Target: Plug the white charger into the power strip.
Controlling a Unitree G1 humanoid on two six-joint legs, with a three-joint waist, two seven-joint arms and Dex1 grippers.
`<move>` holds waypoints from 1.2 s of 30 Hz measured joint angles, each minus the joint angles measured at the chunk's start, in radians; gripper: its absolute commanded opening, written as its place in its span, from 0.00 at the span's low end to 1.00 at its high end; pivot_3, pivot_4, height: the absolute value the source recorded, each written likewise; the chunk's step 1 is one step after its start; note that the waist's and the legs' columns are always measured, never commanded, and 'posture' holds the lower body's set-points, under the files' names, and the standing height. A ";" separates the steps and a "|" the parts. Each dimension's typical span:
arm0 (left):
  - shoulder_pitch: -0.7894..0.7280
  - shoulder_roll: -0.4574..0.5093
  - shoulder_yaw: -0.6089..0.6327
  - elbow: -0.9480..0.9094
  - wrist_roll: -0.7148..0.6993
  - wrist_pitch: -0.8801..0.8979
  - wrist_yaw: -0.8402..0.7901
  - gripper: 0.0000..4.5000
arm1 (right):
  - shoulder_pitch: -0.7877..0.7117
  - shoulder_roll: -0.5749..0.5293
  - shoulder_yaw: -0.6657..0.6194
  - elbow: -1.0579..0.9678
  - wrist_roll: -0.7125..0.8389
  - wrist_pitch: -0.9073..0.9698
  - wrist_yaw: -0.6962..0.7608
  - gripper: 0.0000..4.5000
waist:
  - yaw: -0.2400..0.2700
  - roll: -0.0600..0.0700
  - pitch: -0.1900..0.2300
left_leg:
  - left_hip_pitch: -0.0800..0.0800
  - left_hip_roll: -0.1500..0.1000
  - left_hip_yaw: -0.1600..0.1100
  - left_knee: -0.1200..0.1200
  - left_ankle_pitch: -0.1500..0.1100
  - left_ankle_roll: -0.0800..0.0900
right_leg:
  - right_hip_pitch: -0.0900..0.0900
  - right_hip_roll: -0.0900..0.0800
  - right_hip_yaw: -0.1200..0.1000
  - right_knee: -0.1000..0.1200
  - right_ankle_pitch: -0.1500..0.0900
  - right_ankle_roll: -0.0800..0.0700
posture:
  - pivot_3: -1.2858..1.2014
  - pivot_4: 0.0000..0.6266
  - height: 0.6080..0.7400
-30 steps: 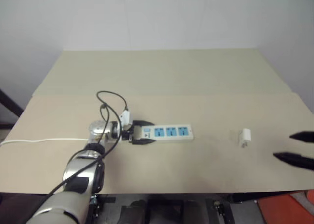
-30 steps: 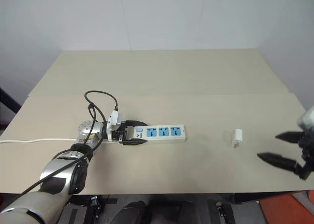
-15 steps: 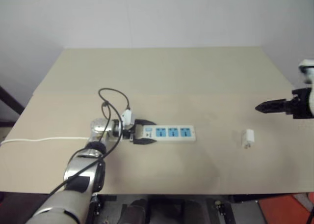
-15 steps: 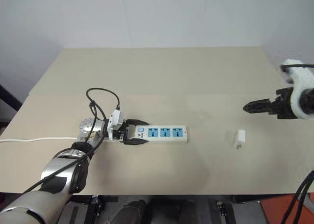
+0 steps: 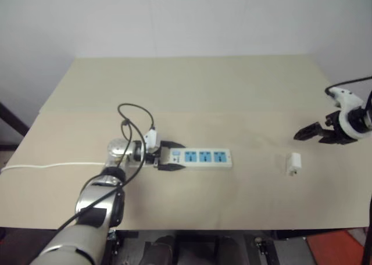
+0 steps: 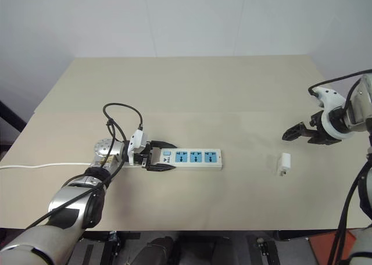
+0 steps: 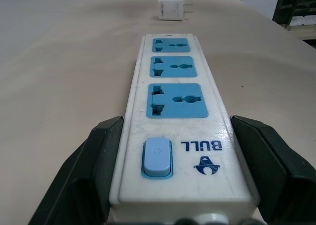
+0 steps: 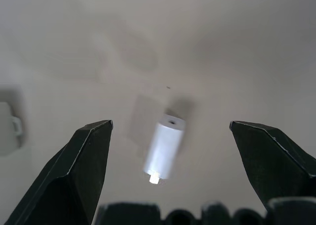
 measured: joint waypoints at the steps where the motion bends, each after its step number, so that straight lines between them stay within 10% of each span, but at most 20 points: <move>1: 0.000 -0.001 0.000 0.000 0.000 -0.001 0.000 0.72 | -0.004 0.008 0.017 0.003 -0.007 0.000 0.010 1.00 | 0.000 0.000 0.000 | 0.000 0.000 0.000 0.000 0.000 0.000 | 0.000 0.000 0.000 0.001 0.000 0.000 | 0.52 0.24 1.00; 36: 0.027 0.009 0.003 -0.026 -0.011 -0.005 0.000 0.72 | 0.001 0.188 0.174 0.336 -0.324 -0.204 0.320 1.00 | -0.013 0.008 -0.005 | 0.000 -0.001 0.000 0.001 0.003 -0.004 | 0.000 0.000 0.000 0.002 0.000 0.001 | 0.52 0.24 1.00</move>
